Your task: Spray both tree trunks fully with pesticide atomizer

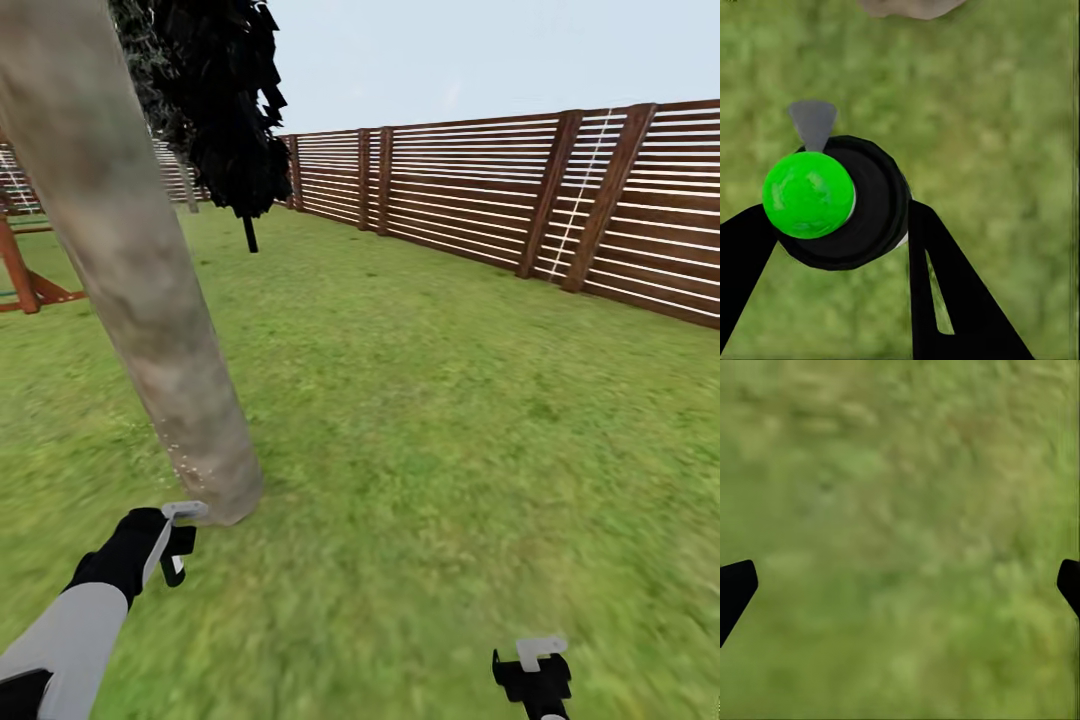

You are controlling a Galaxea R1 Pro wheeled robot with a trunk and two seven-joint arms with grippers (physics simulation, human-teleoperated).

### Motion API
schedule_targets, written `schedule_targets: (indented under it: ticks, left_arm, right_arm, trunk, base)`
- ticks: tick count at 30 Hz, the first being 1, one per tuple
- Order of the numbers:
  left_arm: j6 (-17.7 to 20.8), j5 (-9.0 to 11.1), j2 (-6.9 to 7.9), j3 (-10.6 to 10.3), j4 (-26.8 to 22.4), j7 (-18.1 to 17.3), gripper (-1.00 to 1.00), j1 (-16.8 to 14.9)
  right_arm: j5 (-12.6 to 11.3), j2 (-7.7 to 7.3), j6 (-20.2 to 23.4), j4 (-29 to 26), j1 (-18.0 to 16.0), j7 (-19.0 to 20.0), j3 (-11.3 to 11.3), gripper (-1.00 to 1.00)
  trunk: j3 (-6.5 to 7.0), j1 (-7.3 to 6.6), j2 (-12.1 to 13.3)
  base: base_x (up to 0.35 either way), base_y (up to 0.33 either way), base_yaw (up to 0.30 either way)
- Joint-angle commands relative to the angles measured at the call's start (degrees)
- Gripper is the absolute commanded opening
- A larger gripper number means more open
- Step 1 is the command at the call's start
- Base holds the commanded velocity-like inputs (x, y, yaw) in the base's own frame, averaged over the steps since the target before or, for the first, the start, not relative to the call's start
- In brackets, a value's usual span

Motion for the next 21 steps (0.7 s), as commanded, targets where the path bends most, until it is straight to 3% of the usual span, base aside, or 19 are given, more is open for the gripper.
schedule_targets:
  ticks: [1,8,17,21]
  left_arm:
    - [0.0,0.0,0.02,0.0,0.0,0.0,-1.00,0.0]
    - [0.0,0.1,-0.06,0.0,0.0,0.0,-1.00,0.0]
    - [0.1,0.0,0.03,0.0,-1.6,0.0,-1.00,0.0]
    - [0.2,0.0,-0.02,0.0,-2.0,0.0,-1.00,0.0]
  right_arm:
    - [0.0,0.00,0.0,0.0,0.0,0.0,0.0,1.00]
    - [0.0,0.00,0.0,0.0,0.0,0.0,0.0,1.00]
    - [0.0,0.00,0.0,0.0,0.0,0.0,0.0,1.00]
    - [0.0,0.00,0.0,0.0,0.0,0.0,0.0,1.00]
  trunk:
    - [0.00,0.00,0.0]
    - [0.00,0.00,0.0]
    - [0.00,0.00,0.0]
    - [0.00,0.00,0.0]
  base:
    - [0.149,-0.269,0.015]
    - [0.053,-0.271,0.006]
    - [0.038,-0.275,0.252]
    - [0.111,-0.275,0.083]
